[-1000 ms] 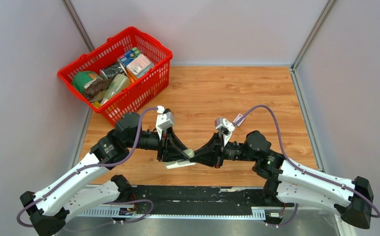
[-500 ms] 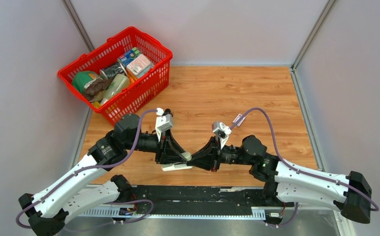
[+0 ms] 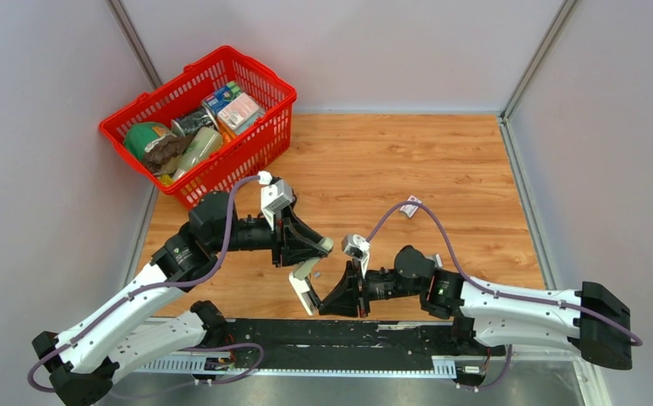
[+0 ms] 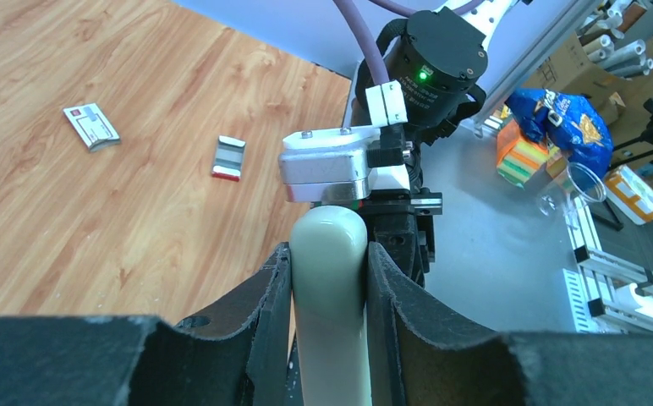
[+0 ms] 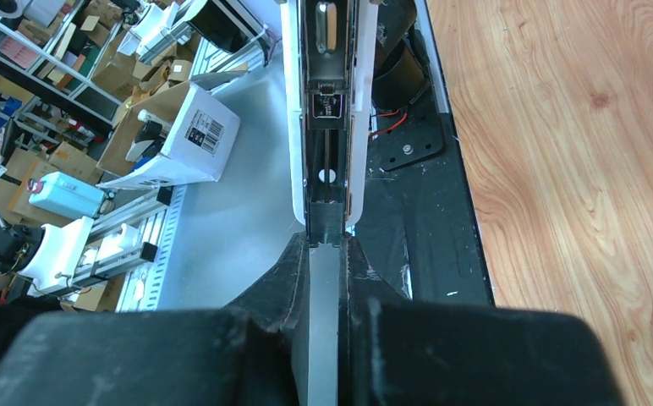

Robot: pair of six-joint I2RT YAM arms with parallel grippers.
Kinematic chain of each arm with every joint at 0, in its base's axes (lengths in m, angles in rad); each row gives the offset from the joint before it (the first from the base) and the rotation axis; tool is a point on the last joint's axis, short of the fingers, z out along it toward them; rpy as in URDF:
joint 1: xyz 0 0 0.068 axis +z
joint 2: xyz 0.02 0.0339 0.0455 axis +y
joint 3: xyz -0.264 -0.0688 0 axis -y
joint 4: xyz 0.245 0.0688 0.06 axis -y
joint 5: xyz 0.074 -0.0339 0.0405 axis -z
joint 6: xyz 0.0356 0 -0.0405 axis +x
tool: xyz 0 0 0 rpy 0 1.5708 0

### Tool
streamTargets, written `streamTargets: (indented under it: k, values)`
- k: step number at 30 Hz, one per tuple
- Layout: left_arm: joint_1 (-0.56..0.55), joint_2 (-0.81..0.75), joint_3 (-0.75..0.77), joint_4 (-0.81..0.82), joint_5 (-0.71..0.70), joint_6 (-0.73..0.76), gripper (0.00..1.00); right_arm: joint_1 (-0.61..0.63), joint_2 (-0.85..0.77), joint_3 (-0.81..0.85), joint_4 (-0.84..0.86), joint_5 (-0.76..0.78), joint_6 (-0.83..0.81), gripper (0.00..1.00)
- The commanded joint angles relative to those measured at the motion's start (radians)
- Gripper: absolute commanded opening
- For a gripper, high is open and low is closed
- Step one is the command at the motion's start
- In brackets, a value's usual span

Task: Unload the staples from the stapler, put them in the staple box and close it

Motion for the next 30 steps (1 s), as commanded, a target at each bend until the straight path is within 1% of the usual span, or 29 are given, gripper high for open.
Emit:
streamTargets:
  k: [1,4,7,9,10,11,13,15,16,18,21,26,27,30]
  values:
    - [0.025,-0.010,0.052,0.240,-0.142,0.069,0.00,0.042,-0.007,0.007,-0.112,-0.127,0.010,0.00]
    - [0.025,-0.010,0.049,0.229,-0.147,0.072,0.00,0.042,-0.029,0.036,-0.176,-0.084,-0.011,0.00]
    - [0.025,-0.010,0.045,0.225,-0.153,0.075,0.00,0.040,-0.063,0.079,-0.289,-0.015,-0.047,0.00]
    - [0.025,-0.012,0.042,0.220,-0.161,0.078,0.00,0.040,-0.089,0.108,-0.351,0.040,-0.065,0.06]
    - [0.025,-0.013,0.040,0.215,-0.164,0.084,0.00,0.040,-0.101,0.120,-0.409,0.060,-0.080,0.11]
    - [0.025,-0.012,0.042,0.214,-0.167,0.085,0.00,0.040,-0.112,0.129,-0.435,0.080,-0.088,0.17]
    - [0.027,-0.012,0.040,0.212,-0.174,0.092,0.00,0.040,-0.133,0.151,-0.497,0.131,-0.105,0.24]
    - [0.025,-0.012,0.042,0.212,-0.188,0.098,0.00,0.040,-0.152,0.171,-0.546,0.168,-0.119,0.36]
    - [0.025,-0.009,0.040,0.185,-0.191,0.099,0.00,0.040,-0.159,0.178,-0.567,0.179,-0.128,0.40]
    - [0.025,-0.006,0.045,0.176,-0.199,0.105,0.00,0.040,-0.175,0.198,-0.624,0.218,-0.137,0.56]
    - [0.025,-0.003,0.046,0.166,-0.210,0.115,0.00,0.040,-0.202,0.231,-0.724,0.294,-0.153,0.66]
    - [0.025,0.023,0.051,0.154,-0.240,0.125,0.00,0.039,-0.256,0.289,-0.813,0.453,-0.171,0.70]
    - [0.025,0.033,0.051,0.151,-0.245,0.124,0.00,0.039,-0.259,0.304,-0.831,0.529,-0.174,0.70]
    - [0.025,0.059,0.054,0.146,-0.282,0.119,0.00,0.039,-0.238,0.365,-0.871,0.646,-0.196,0.64]
